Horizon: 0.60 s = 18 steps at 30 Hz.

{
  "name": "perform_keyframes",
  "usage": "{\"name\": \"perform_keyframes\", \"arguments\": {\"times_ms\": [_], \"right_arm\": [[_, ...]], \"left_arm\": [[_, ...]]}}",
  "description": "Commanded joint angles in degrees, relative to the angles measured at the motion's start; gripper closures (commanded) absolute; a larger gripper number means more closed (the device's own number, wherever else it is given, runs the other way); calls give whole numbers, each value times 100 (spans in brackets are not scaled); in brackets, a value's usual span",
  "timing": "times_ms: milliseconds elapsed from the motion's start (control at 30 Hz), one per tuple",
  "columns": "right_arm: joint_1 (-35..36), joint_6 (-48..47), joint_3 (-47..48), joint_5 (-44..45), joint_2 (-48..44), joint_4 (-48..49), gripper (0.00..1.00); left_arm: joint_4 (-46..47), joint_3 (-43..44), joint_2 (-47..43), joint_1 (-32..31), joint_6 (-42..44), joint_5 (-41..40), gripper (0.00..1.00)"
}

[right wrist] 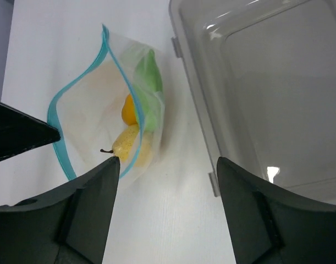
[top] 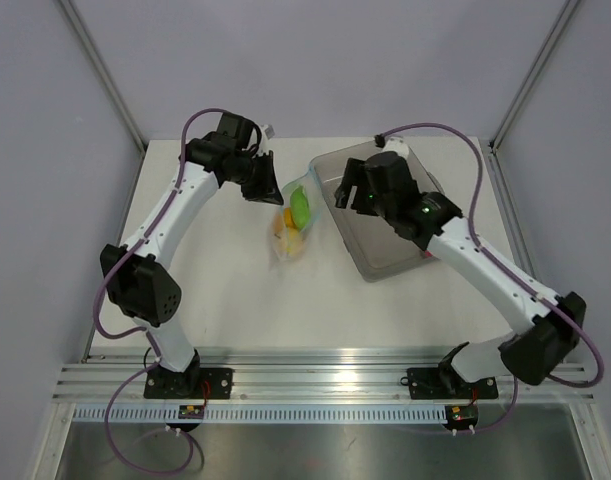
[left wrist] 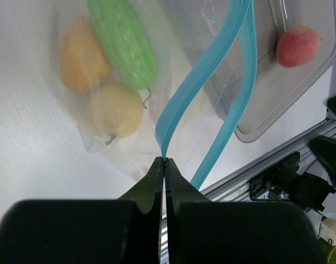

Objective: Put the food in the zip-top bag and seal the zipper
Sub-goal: Adjust the zipper food storage bag at the center of the board, then pick up the fake fruit from the bin.

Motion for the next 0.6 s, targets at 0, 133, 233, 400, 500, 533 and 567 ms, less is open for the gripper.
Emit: {"name": "perform_keyframes", "arguments": {"times_ms": [0,133,233,400,500,533,567], "right_arm": [[-452,52,-411,734,-828,-476,19],[-1734,106,-887,630,-987,-1440,10],[-2324,-87,-1089,620,-812,-1733,3],[-2632,-439,-1195,708,-181,-1707,0],[-2721,-536,-1177,805,216,-1672,1],[-2747,-562,-1168,849,304,-1620,0],[-2756,-597,-1160,884,453,-1585,0]], "left_arm": [[311,256,78,-47,-96,232,100],[337,238,78,-74,-105,258,100],[346,195,78,-100,-87,258,100],[408,124,87,-126,-87,285,100],[417,107,70,-135,-79,285,100],[417,106,61,-135,-79,285,100],[417,98,61,-135,-61,276,100]]}}
